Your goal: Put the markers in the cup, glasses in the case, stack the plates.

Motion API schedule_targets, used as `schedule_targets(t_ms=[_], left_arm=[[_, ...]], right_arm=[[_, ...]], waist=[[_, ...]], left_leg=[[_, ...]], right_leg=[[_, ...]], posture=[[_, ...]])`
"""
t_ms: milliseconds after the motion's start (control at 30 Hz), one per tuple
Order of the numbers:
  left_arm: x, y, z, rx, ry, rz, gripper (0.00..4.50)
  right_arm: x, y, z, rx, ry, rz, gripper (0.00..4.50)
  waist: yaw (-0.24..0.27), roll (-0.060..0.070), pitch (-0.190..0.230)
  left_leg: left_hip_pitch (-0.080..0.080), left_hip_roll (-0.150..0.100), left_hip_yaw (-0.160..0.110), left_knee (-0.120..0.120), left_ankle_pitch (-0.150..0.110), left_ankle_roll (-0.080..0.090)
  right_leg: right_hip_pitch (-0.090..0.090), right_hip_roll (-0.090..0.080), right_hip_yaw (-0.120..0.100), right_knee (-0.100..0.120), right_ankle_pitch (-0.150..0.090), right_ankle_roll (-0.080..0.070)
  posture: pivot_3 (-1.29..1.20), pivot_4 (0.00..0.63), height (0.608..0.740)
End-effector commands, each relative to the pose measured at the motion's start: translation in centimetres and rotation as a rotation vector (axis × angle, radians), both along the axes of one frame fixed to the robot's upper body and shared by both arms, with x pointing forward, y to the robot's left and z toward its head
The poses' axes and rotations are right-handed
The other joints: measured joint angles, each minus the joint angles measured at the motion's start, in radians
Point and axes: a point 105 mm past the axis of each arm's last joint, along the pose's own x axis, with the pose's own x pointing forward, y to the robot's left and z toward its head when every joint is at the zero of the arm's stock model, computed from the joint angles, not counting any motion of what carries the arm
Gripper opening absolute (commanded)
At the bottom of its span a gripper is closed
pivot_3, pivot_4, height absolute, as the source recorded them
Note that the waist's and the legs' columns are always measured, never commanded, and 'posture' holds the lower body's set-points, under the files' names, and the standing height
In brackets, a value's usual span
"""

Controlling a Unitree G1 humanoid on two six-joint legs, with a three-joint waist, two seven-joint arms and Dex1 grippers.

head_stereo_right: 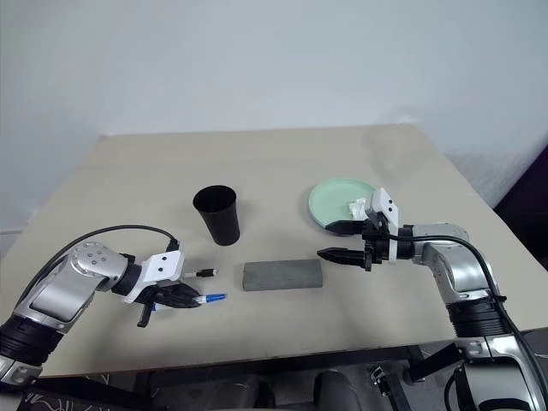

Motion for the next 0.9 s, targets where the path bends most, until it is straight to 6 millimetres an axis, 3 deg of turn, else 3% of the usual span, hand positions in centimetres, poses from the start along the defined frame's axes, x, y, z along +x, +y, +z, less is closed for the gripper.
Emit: schedule_targets(t_ms=[33,133,267,333,400,500,700,900], left_arm=[[0.4,-1.7,3.4,-0.183,-0.039,-0.012,0.1],[1.4,-3.5,7.2,-0.424,-0.056,0.038,0.1],[3.5,-4.0,10.8,-0.619,-0.126,0.148,0.1],[4.4,-4.0,12.5,-0.698,-0.187,0.189,0.1],[7.0,-3.5,15.9,-0.844,-0.379,0.313,0.1],[9.4,-2.2,18.4,-0.957,-0.538,0.465,0.1],[12.5,-0.2,19.4,-1.012,-0.795,0.663,0.1],[14.4,-0.9,17.3,-1.066,-0.768,0.729,0.1]], right_arm=[[0.4,0.0,1.5,0.007,-0.063,0.007,3.85],[0.4,0.0,1.5,0.005,-0.065,0.006,3.85],[0.5,0.1,1.6,0.006,-0.07,0.006,3.85],[0.4,0.2,1.6,0.008,-0.073,0.007,3.85],[0.7,0.4,2.0,0.016,-0.083,0.001,3.85],[0.7,0.8,2.4,0.026,-0.096,0.009,3.85],[0.8,1.6,2.5,0.036,-0.1,0.026,3.85],[0.7,2.1,2.7,0.044,-0.102,0.039,3.85]], waist=[[0.0,0.0,0.0],[0.001,-0.001,0.0],[-0.001,-0.002,0.0],[-0.005,-0.002,0.0],[-0.005,-0.002,0.0],[-0.005,-0.004,0.0],[-0.005,-0.004,0.0],[-0.002,-0.006,-0.001]], left_leg=[[0.0,0.0,0.0,0.0,0.0,0.0],[0.0,0.0,0.0,0.0,0.0,0.0],[0.0,0.0,0.0,0.001,0.0,0.0],[0.001,0.0,0.0,0.001,0.0,0.0],[0.001,0.0,0.001,0.001,0.001,0.0],[0.002,0.0,0.0,0.002,0.002,0.001],[0.003,-0.001,0.002,0.002,0.002,0.001],[0.002,-0.001,0.003,0.002,0.002,0.001]], right_leg=[[0.0,0.0,0.0,0.0,0.0,0.0],[0.0,0.0,0.0,0.0,0.0,0.0],[0.001,0.001,0.0,0.0,0.0,0.0],[0.002,0.001,0.0,0.0,0.0,0.0],[0.003,0.002,0.0,0.0,0.0,0.0],[0.004,0.002,0.0,0.0,0.001,0.001],[0.005,0.002,0.001,-0.001,0.004,0.001],[0.004,0.001,0.001,-0.001,0.007,0.0]], posture=[[0.0,0.0,0.74],[0.0,0.0,0.74],[0.0,0.0,0.74],[0.0,0.0,0.74],[0.0,0.0,0.74],[0.0,0.0,0.74],[0.0,0.0,0.74],[0.0,0.0,0.74]])
